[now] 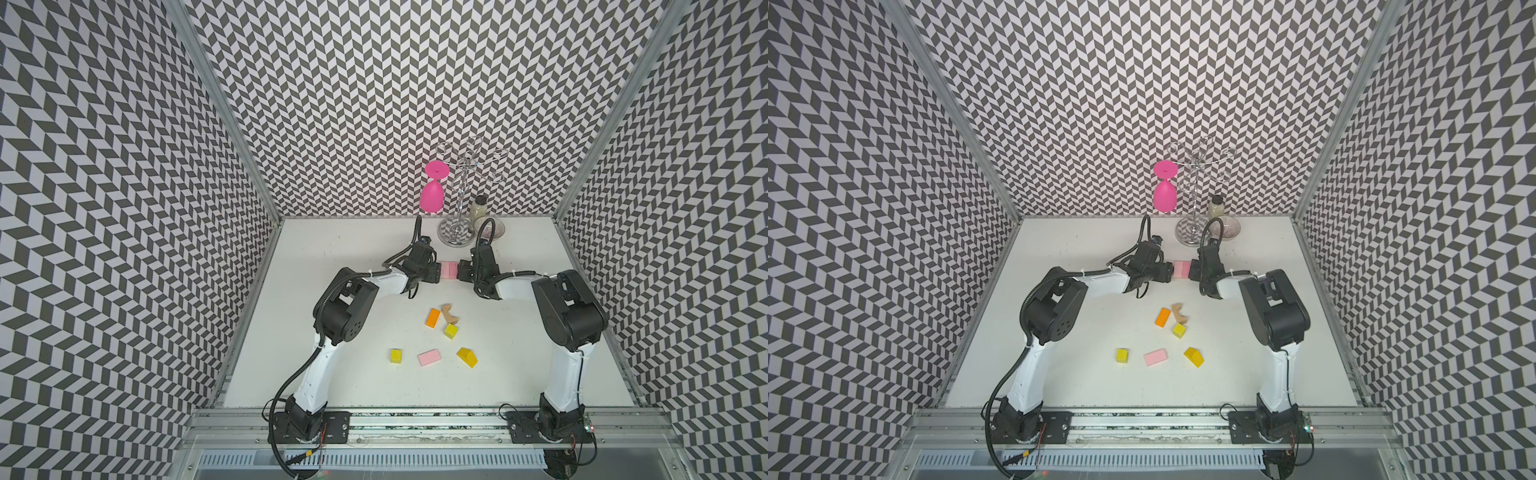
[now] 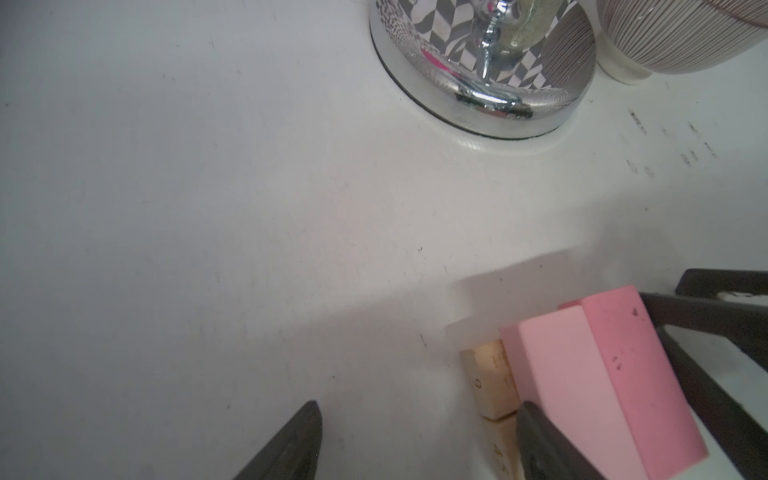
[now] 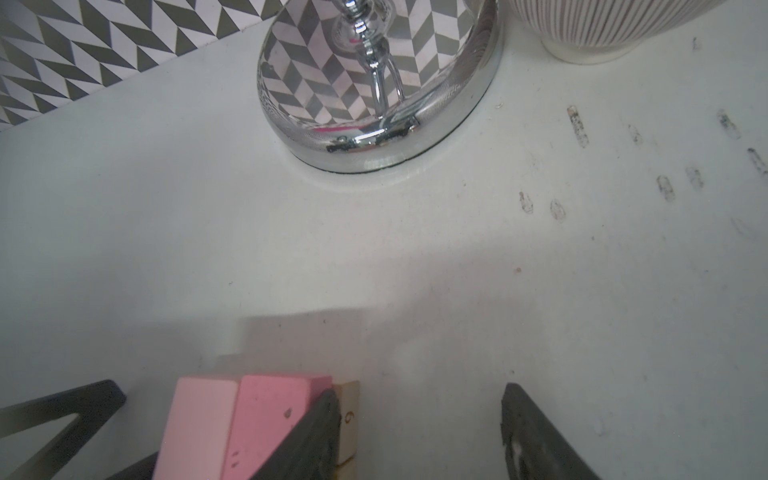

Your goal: Build the wood block tower

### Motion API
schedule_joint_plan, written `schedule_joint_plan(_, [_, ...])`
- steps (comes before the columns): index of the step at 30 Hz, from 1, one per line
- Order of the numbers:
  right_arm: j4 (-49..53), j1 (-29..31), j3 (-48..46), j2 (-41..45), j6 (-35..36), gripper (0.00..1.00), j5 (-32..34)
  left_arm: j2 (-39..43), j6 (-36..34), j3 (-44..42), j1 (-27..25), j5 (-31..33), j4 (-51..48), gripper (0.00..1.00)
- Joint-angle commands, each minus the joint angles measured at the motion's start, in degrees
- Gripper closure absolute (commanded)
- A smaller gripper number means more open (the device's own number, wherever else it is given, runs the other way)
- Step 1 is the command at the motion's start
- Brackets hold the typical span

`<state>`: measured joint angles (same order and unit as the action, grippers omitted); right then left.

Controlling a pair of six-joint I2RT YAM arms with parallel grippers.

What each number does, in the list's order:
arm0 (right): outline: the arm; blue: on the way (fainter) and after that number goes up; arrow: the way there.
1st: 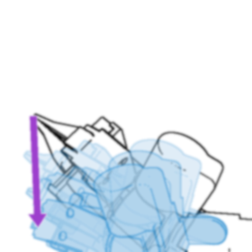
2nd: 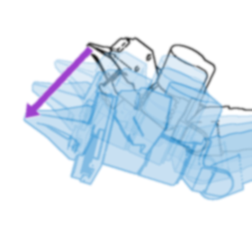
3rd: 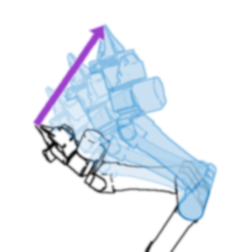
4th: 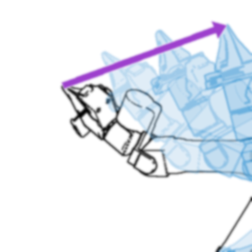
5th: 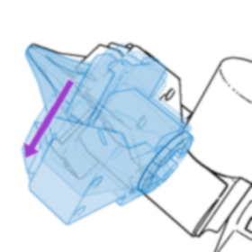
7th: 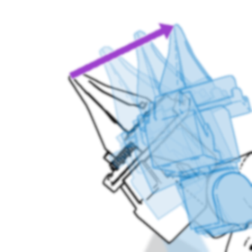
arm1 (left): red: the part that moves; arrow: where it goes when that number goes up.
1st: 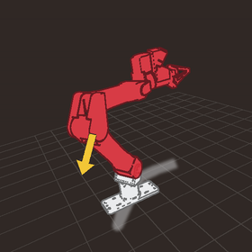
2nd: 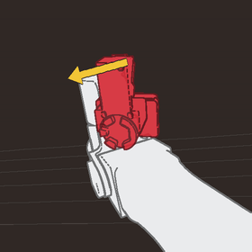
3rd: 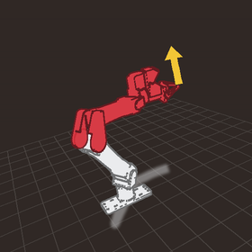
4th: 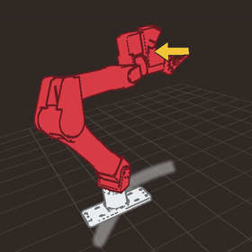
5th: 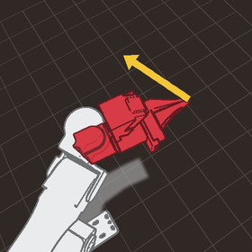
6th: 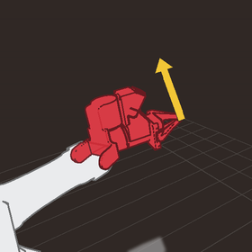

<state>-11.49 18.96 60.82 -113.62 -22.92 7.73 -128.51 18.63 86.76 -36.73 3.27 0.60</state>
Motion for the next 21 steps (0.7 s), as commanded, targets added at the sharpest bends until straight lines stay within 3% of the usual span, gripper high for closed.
schedule_joint_plan(1, [-0.9, 0.4, 1.3, -1.0, 0.2, 0.39, 1.3, 1.9, -0.4, -1.2, -0.2, 0.4, -0.5, 0.25])
schedule_joint_plan(21, [0.5, 0.4, 4.4, -3.1, 0.6, 0.38, 2.6, 3.4, -0.2, -3.0, -0.2, -0.7, 0.5, 0.24])
